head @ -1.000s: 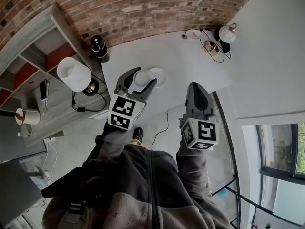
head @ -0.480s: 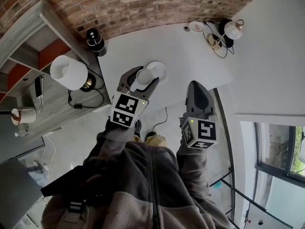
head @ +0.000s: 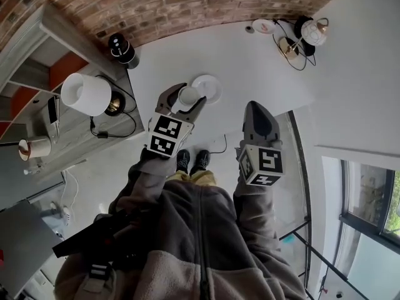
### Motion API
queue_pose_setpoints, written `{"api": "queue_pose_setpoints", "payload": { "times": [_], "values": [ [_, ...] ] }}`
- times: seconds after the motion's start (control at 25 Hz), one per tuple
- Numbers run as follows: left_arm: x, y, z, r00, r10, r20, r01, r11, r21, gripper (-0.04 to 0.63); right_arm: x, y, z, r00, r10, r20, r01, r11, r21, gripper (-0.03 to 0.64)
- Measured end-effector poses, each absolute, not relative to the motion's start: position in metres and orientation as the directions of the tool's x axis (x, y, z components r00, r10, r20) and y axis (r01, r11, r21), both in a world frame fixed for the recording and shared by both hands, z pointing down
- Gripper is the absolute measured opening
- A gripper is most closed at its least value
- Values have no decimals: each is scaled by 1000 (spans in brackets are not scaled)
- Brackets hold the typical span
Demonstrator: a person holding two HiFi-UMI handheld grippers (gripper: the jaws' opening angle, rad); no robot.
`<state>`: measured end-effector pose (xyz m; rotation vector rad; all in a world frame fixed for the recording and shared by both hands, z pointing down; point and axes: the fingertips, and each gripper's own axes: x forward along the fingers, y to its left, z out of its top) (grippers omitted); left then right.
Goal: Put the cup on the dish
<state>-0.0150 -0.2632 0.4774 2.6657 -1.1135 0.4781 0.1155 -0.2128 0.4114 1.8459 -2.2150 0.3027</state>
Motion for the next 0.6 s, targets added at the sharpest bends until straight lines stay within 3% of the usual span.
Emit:
{"api": "queue_pose_setpoints", "payload": {
  "times": [0.6],
  "values": [
    [25, -282, 605, 628, -548, 552, -709, -696, 114, 268, 136, -238, 530, -237, -831, 503, -971, 215, -104, 2]
  ]
}}
